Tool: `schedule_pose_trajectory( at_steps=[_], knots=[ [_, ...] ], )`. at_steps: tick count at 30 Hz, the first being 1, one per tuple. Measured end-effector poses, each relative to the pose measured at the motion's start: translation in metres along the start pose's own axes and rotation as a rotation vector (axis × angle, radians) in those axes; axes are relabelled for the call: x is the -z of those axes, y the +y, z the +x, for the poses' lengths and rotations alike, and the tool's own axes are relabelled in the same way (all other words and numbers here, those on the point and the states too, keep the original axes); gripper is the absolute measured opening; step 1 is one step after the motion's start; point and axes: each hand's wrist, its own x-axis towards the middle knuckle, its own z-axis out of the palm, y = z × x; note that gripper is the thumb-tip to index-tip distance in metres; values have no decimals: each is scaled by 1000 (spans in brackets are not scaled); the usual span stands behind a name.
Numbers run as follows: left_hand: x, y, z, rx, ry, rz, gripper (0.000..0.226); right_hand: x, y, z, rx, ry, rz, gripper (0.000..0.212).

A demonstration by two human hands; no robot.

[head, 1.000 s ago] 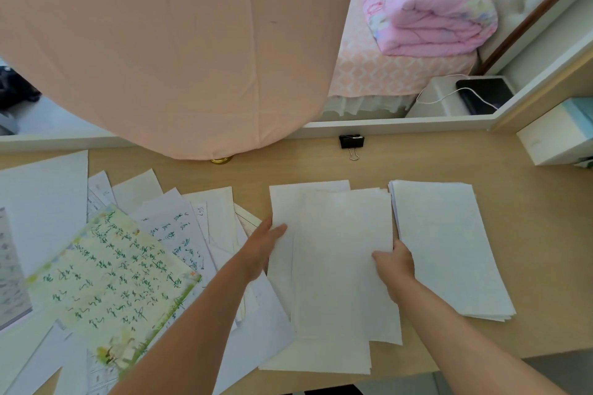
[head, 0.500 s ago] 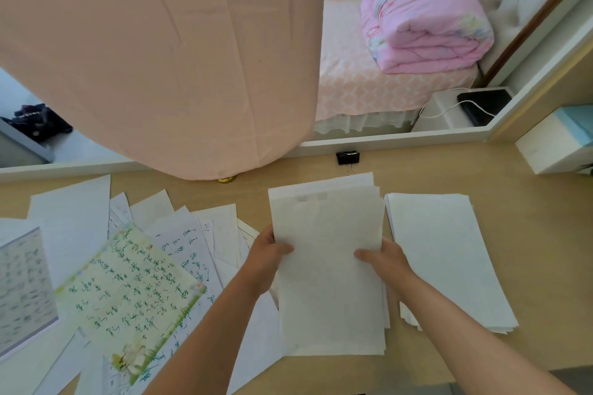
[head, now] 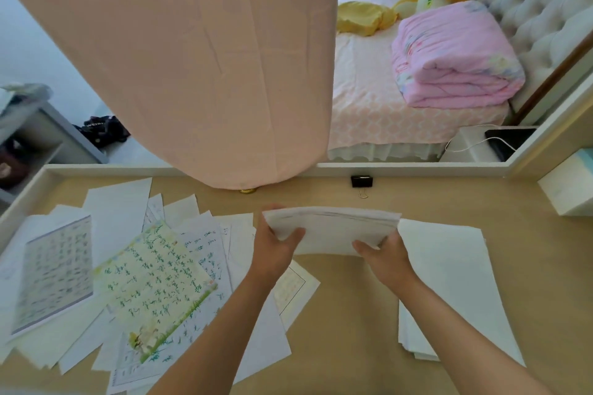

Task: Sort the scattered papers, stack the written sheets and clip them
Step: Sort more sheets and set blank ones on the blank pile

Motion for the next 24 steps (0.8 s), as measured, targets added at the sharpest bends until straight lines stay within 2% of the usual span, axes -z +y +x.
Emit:
schedule_pose_trajectory(
  at_steps=[2, 5, 9, 12, 16, 19, 22, 24],
  knots=[
    [-2, -8, 3, -15, -54, 81, 56, 0, 5, 4, -5, -14, -13, 54],
    [-6, -11, 9, 28, -62, 153, 53, -1, 1, 10, -44, -5, 4, 41],
    [-3, -2, 13, 69, -17, 99, 48, -7, -11, 20, -56, 23, 34, 29],
    [12, 1, 13, 186, 4, 55, 43, -21, -15, 25, -126, -10, 17, 27],
    [60, -13, 15, 446, -43, 189, 33, -58, -11, 19, -252, -179, -21, 29],
    [110, -35, 13, 561, -65, 322, 31, -101, -12, 8, -256, -236, -55, 29],
    [163, -52, 7, 583, 43, 392, 19, -153, -20, 2, -254, -271, -115, 31],
    [205, -64, 3, 569, 145, 462, 30, -192, -24, 1, -263, -300, -134, 31]
  ],
)
